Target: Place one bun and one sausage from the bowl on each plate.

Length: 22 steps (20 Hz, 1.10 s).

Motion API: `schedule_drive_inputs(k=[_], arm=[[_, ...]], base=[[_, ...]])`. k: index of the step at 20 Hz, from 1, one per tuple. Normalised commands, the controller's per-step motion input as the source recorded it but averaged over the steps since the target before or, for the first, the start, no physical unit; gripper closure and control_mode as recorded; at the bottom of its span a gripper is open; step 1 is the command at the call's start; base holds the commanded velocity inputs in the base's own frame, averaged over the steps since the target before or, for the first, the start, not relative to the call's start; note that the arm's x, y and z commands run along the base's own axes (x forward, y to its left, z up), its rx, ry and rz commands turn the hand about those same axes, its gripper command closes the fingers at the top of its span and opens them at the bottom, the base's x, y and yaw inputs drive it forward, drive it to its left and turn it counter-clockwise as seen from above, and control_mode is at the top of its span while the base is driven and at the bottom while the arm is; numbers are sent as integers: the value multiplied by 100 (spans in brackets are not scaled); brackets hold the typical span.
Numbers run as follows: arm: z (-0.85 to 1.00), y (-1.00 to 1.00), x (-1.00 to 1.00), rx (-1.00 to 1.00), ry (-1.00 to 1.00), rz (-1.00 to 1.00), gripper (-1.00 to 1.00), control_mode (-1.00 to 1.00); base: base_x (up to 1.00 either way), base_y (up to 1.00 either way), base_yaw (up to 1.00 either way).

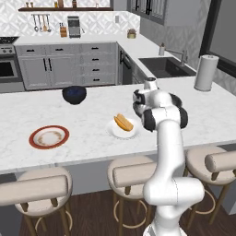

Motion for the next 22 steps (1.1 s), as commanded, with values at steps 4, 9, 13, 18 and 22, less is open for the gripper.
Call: schedule_drive_inputs(k=[4, 9, 13, 18, 22], arm=[[-100, -30, -37, -27, 22, 4, 100, -100], [-74, -24, -88, -9, 6, 1, 100, -100], [96, -2, -100, 20, -14, 0, 100, -100], [95, 14, -100, 16, -8, 0, 100, -100], [40, 40, -100, 10, -2, 2, 100, -100]], base=[[0, 0, 0], [0, 0, 0], [0, 0, 0], [0, 0, 0], [0, 0, 0]])
